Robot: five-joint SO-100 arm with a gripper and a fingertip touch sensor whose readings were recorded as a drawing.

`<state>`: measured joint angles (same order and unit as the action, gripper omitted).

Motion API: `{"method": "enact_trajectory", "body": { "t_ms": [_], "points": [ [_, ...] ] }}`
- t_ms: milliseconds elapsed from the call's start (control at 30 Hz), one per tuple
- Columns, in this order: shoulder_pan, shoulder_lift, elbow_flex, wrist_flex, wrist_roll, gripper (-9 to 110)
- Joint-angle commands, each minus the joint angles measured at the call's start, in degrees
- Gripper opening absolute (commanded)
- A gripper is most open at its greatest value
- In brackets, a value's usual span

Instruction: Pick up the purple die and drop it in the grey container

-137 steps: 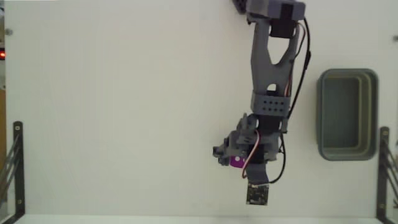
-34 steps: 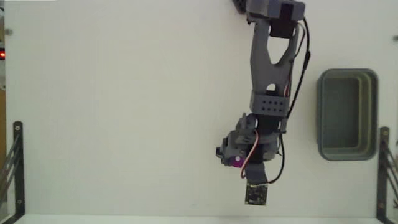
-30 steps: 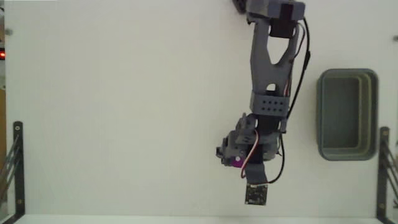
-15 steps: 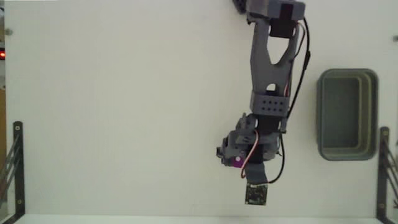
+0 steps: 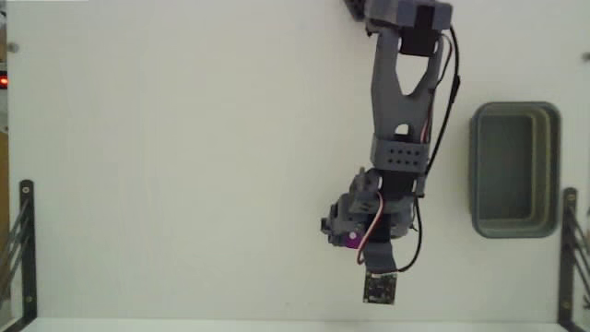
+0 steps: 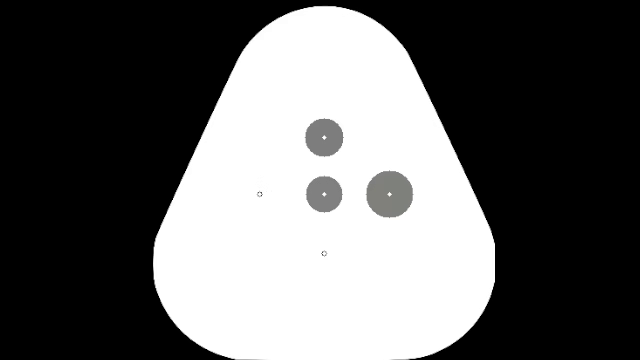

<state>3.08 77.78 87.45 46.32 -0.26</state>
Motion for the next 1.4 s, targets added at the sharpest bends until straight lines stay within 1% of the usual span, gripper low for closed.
{"method": "enact_trajectory", "body": {
  "t_ms": [0,933,1367],
  "points": [
    [0.10,1.67,0.47,-0.39,0.26,57],
    [0.10,1.71,0.21,-0.08,0.26,57],
    [0.10,2.30,-7.42,8.13,0.26,57]
  ]
}}
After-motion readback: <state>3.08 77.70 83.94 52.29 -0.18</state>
